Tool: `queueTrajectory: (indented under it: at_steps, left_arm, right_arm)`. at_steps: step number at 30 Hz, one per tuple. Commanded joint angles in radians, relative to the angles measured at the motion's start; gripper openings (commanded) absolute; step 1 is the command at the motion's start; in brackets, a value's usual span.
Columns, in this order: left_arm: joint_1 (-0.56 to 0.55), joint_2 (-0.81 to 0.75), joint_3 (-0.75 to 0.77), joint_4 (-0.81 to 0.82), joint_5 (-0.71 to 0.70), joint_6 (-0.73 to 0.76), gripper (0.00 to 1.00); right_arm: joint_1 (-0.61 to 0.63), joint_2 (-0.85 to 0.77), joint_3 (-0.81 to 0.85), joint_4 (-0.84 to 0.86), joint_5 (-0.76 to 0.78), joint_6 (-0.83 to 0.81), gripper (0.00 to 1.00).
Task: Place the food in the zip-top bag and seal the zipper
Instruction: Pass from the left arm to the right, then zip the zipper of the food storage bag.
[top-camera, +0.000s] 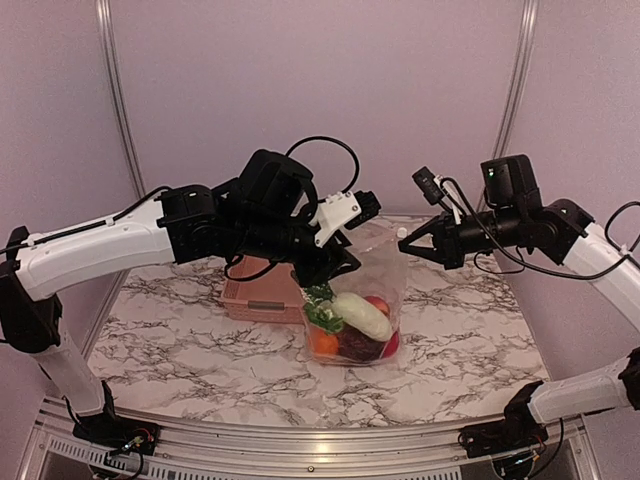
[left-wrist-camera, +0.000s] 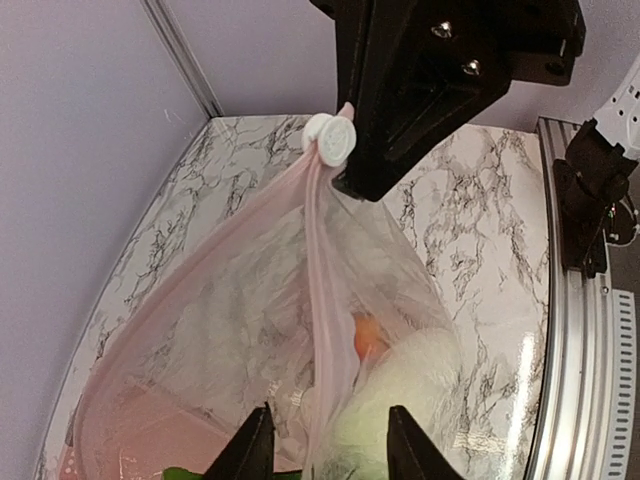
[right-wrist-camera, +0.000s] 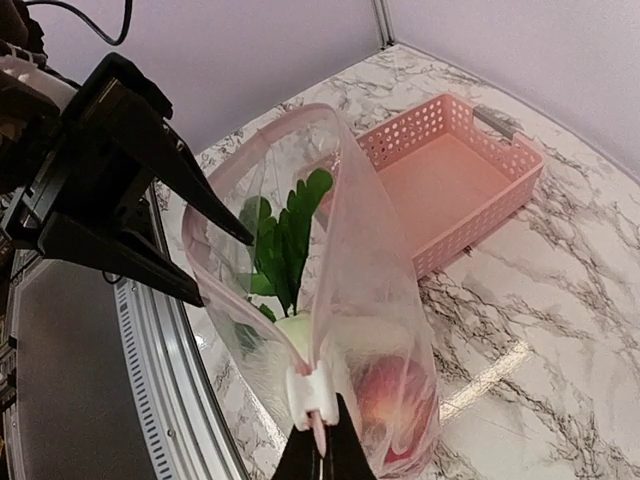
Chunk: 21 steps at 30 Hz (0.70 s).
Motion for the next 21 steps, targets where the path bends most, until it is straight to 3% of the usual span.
queueTrajectory:
  at_steps: [1,4,7,14,21]
  left_arm:
    - [0.006,-0.028,0.116,-0.037,0.01,-0.019,0.49]
    - [0.006,-0.035,0.163,-0.035,0.046,-0.055,0.61]
    - [0.007,-0.034,0.162,0.008,0.099,-0.098,0.64]
    - [0.018,0.009,0.175,0.02,0.263,-0.147,0.49]
    - [0.055,-0.001,0.12,0.044,0.368,-0.167,0.43]
  right_arm:
    - [0.052,0.032,0.123,-0.05,0.02,-0.041,0.0]
    - [0.108,0.068,0.192,-0.109,0.055,-0.076,0.0]
    - [0.173,0.107,0.246,-0.152,0.103,-0.101,0.0]
    - [0.24,0.144,0.311,-0.181,0.134,-0.105,0.0]
    - [0.246,0.157,0.352,-0.233,0.112,-0.137,0.0]
